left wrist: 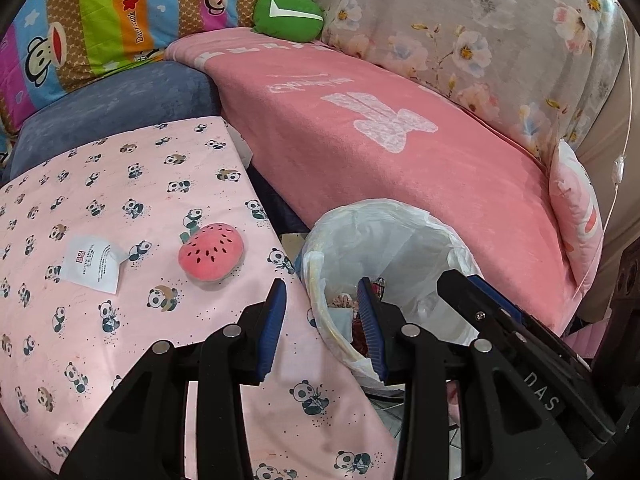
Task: Collect trash
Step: 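Move both open tools back toward the watermelon plush and white card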
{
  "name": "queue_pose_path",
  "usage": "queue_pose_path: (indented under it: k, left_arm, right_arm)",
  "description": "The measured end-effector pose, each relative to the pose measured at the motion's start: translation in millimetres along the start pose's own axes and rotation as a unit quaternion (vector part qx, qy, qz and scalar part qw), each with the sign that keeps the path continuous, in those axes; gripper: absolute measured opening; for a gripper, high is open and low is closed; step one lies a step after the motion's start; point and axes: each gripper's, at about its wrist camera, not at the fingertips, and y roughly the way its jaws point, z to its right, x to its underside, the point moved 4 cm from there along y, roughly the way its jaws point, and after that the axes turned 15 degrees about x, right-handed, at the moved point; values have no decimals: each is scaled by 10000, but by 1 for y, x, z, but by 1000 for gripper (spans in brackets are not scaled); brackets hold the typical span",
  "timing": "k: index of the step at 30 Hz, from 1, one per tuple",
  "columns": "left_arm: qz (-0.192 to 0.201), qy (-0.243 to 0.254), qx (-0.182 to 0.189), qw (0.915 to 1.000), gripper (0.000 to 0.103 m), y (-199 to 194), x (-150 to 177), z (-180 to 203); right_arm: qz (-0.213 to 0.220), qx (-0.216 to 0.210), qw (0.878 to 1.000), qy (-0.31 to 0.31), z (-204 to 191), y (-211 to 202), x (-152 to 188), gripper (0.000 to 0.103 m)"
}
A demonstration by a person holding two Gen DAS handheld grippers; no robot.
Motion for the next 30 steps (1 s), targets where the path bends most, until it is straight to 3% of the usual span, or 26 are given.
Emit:
queue_pose_path:
  k: [15,18,26,30]
  left_arm:
    - [94,-332,-170,9993,38,-18,1,-47]
    - [134,-396,-243,9988,44,-22,2,-59]
    - [191,-681,-467,9964,51,-34,7,-104]
    - [253,-884,-638,9937,59,-40,10,-131]
  right_arm:
    - [-134,-93,9992,-369,-47,10,11,36]
    - [-172,-117,9988,-448,-58,14,14,36]
    - [-305,-190,9972,-653,-91,29,24,36]
    - [-354,-208,9964,-735,-107,38,29,43]
